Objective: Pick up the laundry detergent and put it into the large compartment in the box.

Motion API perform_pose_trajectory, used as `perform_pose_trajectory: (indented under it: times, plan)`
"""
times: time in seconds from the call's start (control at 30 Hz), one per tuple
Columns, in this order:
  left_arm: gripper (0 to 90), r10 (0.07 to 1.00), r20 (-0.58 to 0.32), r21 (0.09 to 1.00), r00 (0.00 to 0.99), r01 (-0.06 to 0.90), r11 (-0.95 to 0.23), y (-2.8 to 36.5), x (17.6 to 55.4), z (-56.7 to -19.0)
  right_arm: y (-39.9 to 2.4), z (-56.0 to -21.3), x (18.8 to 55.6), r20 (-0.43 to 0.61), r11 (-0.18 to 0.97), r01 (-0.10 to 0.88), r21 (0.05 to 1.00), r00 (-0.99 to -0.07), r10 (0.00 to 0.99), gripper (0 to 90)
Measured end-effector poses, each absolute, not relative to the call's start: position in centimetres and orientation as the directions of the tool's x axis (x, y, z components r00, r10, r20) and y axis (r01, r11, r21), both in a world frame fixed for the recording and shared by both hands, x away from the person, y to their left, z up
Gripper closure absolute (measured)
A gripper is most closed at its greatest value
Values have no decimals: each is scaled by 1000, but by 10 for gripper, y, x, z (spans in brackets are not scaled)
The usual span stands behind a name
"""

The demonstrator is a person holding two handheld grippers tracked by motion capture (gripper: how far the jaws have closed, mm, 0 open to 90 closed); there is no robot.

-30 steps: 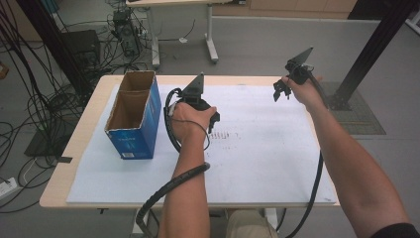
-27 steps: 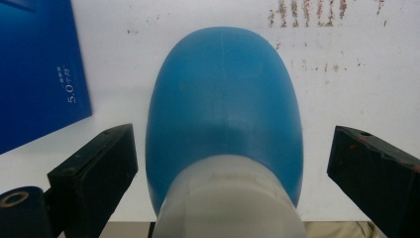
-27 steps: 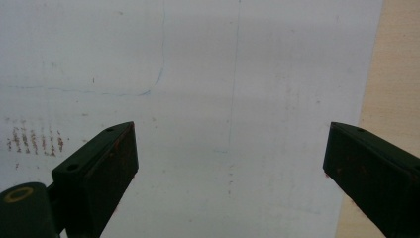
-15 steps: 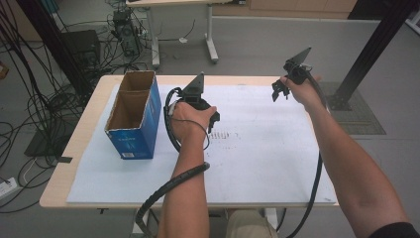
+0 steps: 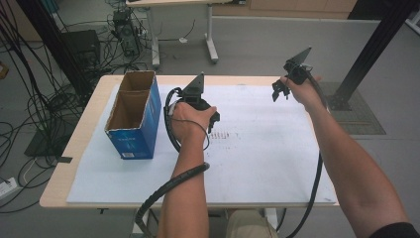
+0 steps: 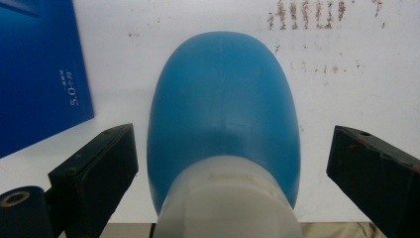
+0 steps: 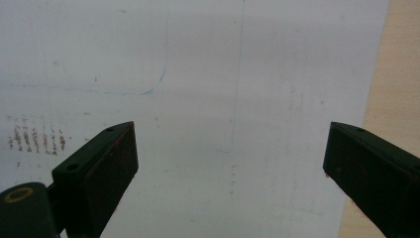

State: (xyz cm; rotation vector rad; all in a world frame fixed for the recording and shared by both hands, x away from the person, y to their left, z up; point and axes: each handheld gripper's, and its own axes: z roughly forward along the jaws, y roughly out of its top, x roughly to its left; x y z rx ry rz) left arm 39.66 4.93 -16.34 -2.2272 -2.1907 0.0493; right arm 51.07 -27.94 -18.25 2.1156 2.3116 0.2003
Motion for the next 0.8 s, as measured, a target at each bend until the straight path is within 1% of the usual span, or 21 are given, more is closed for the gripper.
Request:
perform_pose_trajectory:
  times: [0.8]
  plan:
    - [61,1000,-6,-30,14,999,-14,51,395,-163,-282,-181,509,87,82,992,98,-90,992,67]
